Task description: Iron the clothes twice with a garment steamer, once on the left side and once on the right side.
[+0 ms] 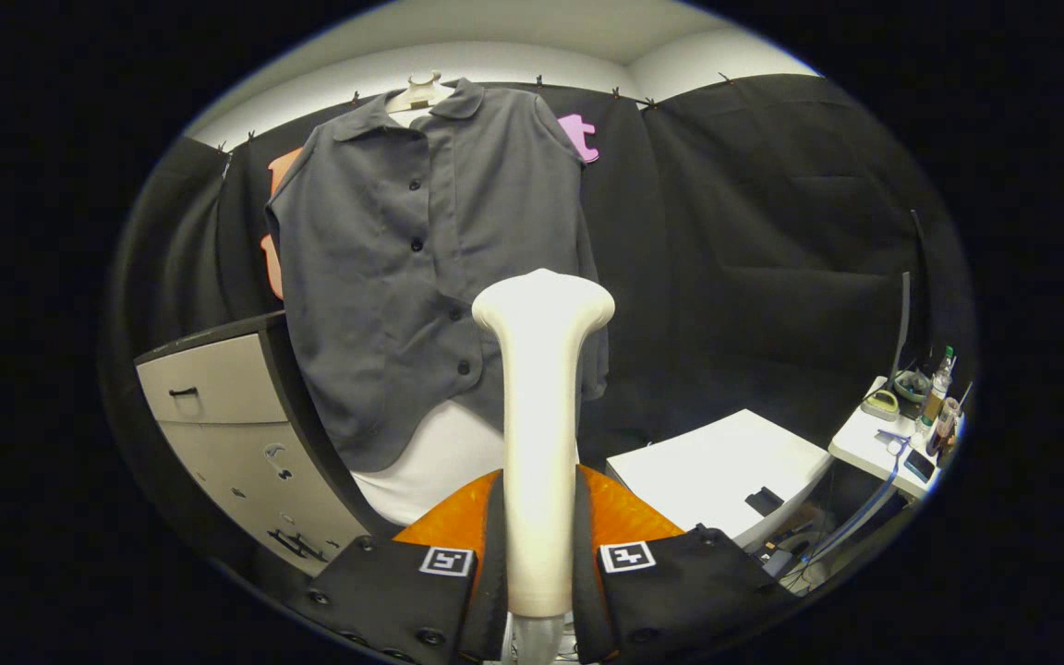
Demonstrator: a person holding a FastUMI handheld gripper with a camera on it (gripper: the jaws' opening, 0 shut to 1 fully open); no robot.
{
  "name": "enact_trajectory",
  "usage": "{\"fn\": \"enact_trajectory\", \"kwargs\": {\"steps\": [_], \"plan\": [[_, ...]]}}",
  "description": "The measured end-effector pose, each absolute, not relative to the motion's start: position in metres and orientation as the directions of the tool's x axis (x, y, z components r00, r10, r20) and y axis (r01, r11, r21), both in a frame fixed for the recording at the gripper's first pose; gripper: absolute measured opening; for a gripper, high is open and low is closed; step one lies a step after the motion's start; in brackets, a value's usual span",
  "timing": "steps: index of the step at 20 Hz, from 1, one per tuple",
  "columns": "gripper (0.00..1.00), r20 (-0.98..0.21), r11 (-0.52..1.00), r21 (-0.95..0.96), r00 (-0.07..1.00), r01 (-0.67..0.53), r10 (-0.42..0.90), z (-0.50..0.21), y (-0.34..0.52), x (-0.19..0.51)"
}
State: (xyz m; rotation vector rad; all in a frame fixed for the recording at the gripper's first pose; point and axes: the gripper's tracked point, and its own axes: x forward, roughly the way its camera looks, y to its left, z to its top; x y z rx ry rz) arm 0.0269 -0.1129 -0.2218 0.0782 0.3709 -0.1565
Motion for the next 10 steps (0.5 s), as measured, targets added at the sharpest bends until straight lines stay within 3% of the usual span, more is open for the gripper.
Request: {"fn": "enact_trajectory", "kwargs": {"steps": [10], "plan": [[0.36, -0.263, 0.991, 0.030, 0.958, 0.129, -0.116, -0.097, -0.078, -0.019]]}}
